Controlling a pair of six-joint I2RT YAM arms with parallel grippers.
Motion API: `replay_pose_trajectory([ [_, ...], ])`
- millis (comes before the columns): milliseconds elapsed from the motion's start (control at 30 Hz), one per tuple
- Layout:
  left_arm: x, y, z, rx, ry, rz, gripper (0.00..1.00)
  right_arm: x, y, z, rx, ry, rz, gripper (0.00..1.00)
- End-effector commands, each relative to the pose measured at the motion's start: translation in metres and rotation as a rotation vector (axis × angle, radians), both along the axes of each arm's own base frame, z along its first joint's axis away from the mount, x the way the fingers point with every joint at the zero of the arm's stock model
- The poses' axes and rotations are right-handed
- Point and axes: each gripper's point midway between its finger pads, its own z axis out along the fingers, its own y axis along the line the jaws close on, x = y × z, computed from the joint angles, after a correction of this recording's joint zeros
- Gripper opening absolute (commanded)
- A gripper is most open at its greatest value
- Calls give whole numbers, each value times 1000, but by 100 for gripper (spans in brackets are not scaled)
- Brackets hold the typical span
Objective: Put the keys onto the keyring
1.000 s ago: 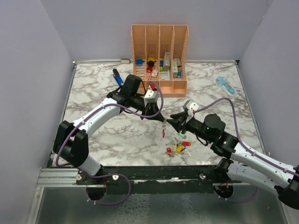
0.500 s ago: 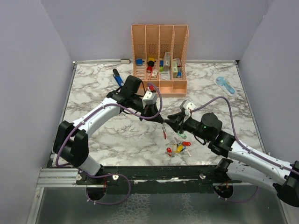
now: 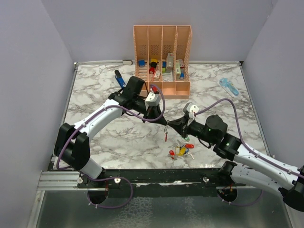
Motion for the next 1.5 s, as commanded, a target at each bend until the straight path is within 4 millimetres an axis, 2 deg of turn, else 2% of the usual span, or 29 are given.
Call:
replay_pose_trajectory([
  [0,2,-2,12,-26,-33,-4,1,-3,-9,17,11,-1,-26,1],
  [33,3,-3,11,-23,-31,-2,2,-3,-10,17,9,4,-30,1],
  [167,16,-5,10,8,-47,50,16,-4,-14,12,-12,43,-50,1],
  [367,54,4,18,38,-113,175,21,2,-21,-9,-117,193,-130,1],
  [500,83,12,29,70,-184,274,26,9,-30,-26,-169,346,-259,1],
  [567,89,14,32,90,-208,300,26,13,-36,-35,-189,449,-360,1],
  [733,94,15,34,108,-191,358,26,22,-33,-27,-119,626,-526,1],
  [933,95,19,31,129,-141,422,26,37,-19,-9,48,782,-662,1],
  [1200,69,23,34,118,-63,375,29,43,-2,-21,204,988,-757,1],
  [1233,69,24,36,112,-63,370,32,43,-1,-21,218,1005,-763,1],
  [1267,67,24,36,104,-62,359,38,43,0,-21,242,1028,-776,1],
  [1367,63,25,34,88,-46,333,44,44,-3,-21,296,1065,-812,1],
  [1433,54,26,34,70,-43,287,65,44,-6,-19,355,1105,-844,1],
  [1467,50,26,33,62,-44,264,69,42,-8,-19,385,1128,-864,1],
])
